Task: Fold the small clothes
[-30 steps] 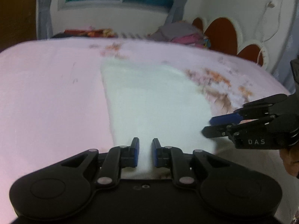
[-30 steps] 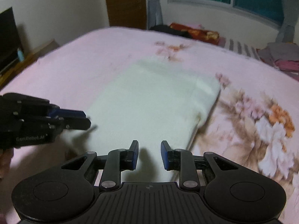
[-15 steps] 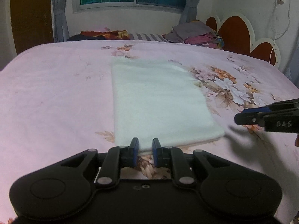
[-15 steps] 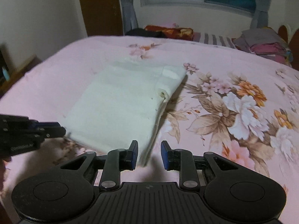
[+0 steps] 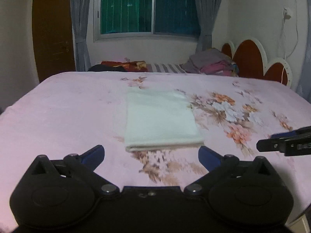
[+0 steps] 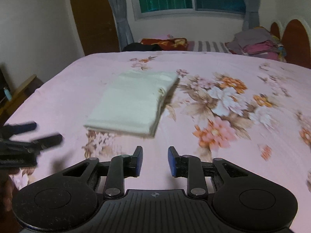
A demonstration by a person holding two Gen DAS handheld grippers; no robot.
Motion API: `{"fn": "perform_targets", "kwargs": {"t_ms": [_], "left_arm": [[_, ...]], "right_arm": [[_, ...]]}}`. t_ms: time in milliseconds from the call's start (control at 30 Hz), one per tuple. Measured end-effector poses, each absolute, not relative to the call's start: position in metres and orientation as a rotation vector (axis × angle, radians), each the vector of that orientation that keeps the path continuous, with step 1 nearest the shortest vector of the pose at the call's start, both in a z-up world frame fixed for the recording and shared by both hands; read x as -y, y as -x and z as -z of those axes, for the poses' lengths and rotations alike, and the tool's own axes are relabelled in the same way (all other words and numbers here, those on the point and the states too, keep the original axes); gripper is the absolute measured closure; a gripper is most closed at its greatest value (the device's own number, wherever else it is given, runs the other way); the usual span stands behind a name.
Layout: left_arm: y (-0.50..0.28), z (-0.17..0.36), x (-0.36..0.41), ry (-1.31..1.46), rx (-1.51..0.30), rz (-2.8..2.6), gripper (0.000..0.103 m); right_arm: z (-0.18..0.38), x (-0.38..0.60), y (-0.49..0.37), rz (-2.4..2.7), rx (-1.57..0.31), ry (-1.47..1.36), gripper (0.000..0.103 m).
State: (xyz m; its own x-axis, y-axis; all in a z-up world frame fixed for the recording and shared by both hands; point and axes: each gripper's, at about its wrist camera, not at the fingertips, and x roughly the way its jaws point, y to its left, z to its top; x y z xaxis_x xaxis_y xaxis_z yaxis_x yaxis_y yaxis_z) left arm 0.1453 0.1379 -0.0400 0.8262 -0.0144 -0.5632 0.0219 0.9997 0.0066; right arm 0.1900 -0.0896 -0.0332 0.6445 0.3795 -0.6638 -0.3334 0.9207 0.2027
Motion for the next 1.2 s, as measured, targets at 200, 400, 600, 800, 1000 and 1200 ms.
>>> {"fn": "perform_targets", "kwargs": {"t_ms": [200,400,600,800,1000,1200], "left_arm": [[-0.099,0.017,-0.127,-0.018,-0.575,-0.012,0.0],[-0.068,0.002,-0.115,-0.015,-0.55,0.019,0.0],[-0.049,-0.006,-0.111,0.027,-0.534,0.005,0.0],[-0.042,-0.011,-0.108,0.04,-0.517,0.008,0.0],[-0.039,-0.014,-0.105,0.043,-0.501,0.017,0.0],[-0.039,-0.017,-0.102,0.039,-0.491,0.028,0.0]], "right_arm": [[0.009,0.106,-0.132,-0.338,-0.656,-0.091,0.0],[-0.011,0.115,-0.098,-0.286,-0.66,-0.116,0.0],[-0.025,0.114,-0.065,-0.259,-0.624,-0.094,0.0],[-0.029,0.118,-0.055,-0.26,-0.621,-0.095,0.0],[-0.036,0.119,-0.052,-0.259,-0.606,-0.081,0.0],[-0.041,0.121,-0.049,-0.258,-0.595,-0.079,0.0]]}}
